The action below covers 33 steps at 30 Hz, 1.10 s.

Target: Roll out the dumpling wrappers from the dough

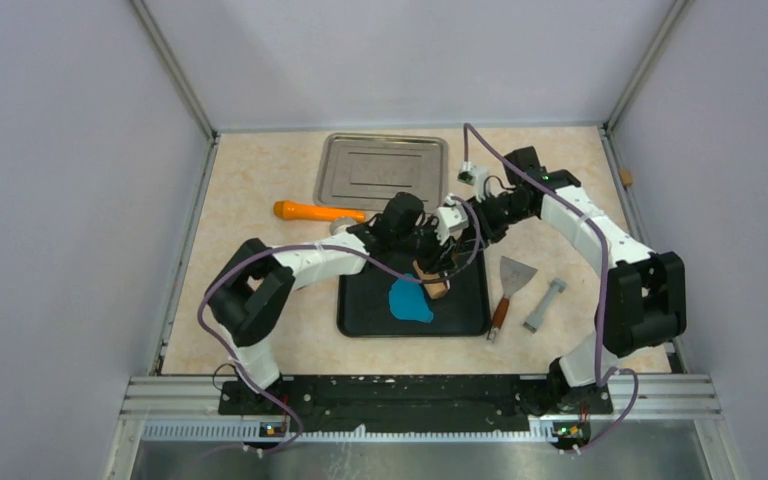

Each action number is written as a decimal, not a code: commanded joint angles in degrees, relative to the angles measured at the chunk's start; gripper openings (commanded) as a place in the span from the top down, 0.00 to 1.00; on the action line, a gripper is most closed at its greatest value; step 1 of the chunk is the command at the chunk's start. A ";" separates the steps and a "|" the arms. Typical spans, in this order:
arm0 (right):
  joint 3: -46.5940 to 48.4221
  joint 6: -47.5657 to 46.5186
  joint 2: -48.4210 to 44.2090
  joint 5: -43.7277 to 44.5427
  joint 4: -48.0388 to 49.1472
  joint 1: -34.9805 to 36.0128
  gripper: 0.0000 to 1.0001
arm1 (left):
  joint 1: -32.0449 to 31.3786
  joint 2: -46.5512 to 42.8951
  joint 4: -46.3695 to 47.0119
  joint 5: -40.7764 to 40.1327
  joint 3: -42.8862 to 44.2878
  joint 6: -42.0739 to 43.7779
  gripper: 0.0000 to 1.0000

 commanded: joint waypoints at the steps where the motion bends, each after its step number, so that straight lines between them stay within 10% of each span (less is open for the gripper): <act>1: 0.20 -4.58 -1.51 -1.27 -0.09 4.37 1.00 | -0.16 -8.95 -3.31 2.99 -2.26 0.22 1.00; 33: -12.82 -9.78 8.21 7.80 18.11 16.18 1.00 | -2.65 -15.41 3.75 -8.35 -31.01 -1.53 1.00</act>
